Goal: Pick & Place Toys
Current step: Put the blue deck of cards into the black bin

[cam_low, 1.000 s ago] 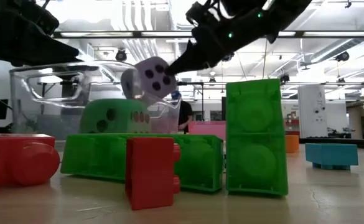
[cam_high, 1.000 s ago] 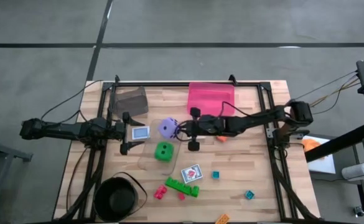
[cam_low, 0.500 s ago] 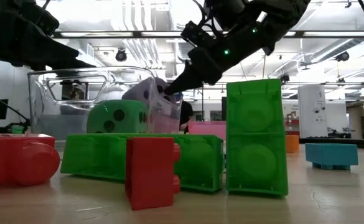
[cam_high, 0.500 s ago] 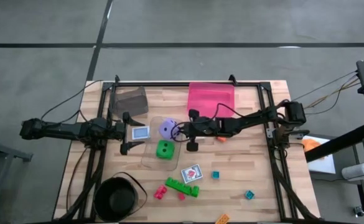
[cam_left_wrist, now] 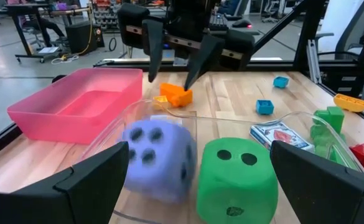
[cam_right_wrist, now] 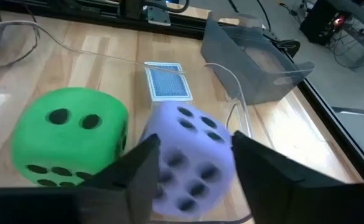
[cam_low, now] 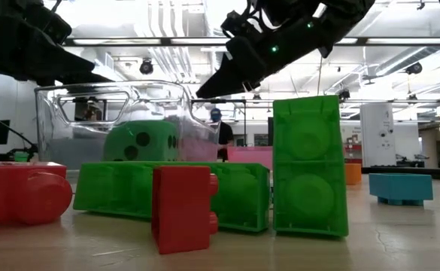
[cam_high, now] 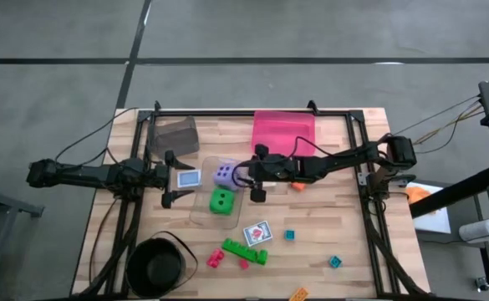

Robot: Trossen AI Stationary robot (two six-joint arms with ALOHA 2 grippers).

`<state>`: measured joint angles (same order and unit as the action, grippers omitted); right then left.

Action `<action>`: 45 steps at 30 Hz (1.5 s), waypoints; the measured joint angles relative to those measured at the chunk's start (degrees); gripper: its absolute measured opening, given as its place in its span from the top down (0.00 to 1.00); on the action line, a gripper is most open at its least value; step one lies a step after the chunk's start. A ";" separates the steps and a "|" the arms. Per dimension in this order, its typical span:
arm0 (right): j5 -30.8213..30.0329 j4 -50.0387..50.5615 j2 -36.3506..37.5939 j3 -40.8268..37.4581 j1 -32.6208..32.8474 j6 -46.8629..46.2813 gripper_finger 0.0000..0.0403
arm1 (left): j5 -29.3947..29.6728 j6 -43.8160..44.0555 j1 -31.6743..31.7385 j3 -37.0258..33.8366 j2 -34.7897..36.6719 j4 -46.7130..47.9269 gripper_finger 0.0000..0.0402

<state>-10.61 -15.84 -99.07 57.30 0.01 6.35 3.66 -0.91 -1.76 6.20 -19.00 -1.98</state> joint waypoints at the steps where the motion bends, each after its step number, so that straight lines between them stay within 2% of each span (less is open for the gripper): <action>1: 0.00 0.00 0.00 0.00 0.05 0.02 0.42 | 0.00 0.02 0.00 0.00 0.02 0.12 0.02; 5: 0.00 -0.46 0.34 0.02 0.50 0.60 0.34 | -0.01 0.23 0.00 0.00 0.00 0.39 0.02; 9: 1.24 -7.11 0.72 -0.39 1.86 2.65 0.33 | -0.02 0.28 0.01 -0.13 0.00 0.70 0.02; 14: 7.12 -19.88 0.76 -1.48 4.43 6.35 0.32 | -0.01 0.85 0.01 -0.28 0.00 0.73 0.02; 22: 7.28 -45.77 0.90 -10.72 8.31 13.32 0.32 | 0.98 2.41 0.02 -1.03 0.00 0.79 0.02; 25: 7.02 -52.07 2.22 -16.08 9.03 13.36 0.32 | 1.29 3.16 -0.03 -1.03 0.00 0.81 0.02; 30: 3.87 -53.15 8.16 -24.36 10.19 10.21 0.32 | 1.99 5.87 -0.03 -0.92 -0.02 1.58 0.02; 36: -0.17 -52.18 16.05 -33.03 12.39 7.71 0.32 | 7.04 8.23 -0.05 1.01 -1.37 5.45 0.02; 40: -2.07 -50.78 20.71 -37.06 13.53 7.35 0.32 | 9.78 9.54 -0.05 5.49 -6.35 10.85 0.02; 45: -3.13 -49.91 24.71 -39.46 13.79 7.32 0.32 | 14.62 10.01 -0.07 13.55 -16.77 19.18 0.02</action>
<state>-13.74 -65.74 -74.36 17.84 13.80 13.67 18.28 9.11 -1.83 19.74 -35.77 17.20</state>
